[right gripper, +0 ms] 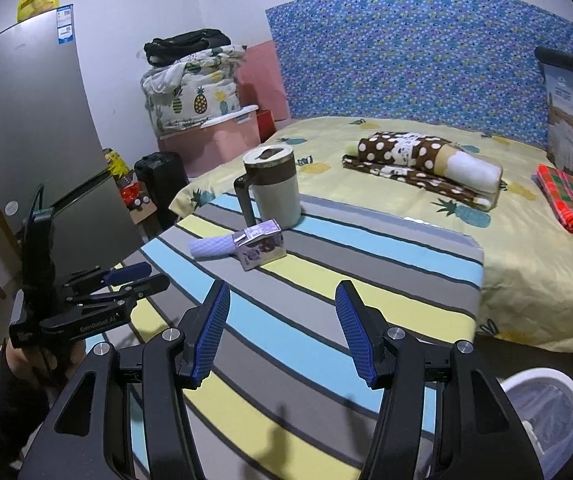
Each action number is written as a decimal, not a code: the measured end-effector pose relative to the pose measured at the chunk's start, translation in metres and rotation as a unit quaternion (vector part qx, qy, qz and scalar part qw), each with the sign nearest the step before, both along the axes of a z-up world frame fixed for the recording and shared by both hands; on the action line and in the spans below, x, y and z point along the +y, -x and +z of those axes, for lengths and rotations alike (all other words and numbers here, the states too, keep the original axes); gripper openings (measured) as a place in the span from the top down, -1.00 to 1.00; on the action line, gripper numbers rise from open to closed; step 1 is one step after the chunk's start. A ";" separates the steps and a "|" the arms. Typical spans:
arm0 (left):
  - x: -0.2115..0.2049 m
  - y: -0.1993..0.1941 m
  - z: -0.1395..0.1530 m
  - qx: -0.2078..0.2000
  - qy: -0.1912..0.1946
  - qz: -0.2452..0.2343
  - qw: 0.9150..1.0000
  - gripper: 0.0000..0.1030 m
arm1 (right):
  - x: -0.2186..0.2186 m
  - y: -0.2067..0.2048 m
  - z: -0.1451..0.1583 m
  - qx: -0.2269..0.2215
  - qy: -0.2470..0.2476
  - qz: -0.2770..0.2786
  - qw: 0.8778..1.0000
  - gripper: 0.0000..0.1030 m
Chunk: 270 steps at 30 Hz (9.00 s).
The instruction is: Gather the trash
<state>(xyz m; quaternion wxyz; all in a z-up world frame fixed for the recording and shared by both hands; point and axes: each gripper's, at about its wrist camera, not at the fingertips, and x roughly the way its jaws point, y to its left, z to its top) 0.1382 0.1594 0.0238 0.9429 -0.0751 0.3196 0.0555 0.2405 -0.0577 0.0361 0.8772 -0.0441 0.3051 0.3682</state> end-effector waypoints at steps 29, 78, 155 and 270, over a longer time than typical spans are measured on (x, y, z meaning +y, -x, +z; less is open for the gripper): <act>0.084 -0.121 -0.061 0.086 -0.069 -0.046 0.993 0.01 | 0.042 -0.045 -0.053 0.073 0.037 0.027 0.996 -0.24; -0.063 -0.042 -0.030 0.046 -0.019 -0.165 0.985 0.14 | -0.026 -0.032 -0.056 0.100 -0.024 -0.061 0.993 -0.25; -0.137 0.079 -0.016 -0.008 -0.083 -0.373 0.924 0.65 | -0.054 0.029 -0.074 0.241 -0.108 0.059 0.963 0.49; -0.085 0.008 -0.040 0.072 0.052 -0.134 0.987 0.58 | -0.045 0.008 -0.056 0.081 0.037 -0.118 0.989 0.18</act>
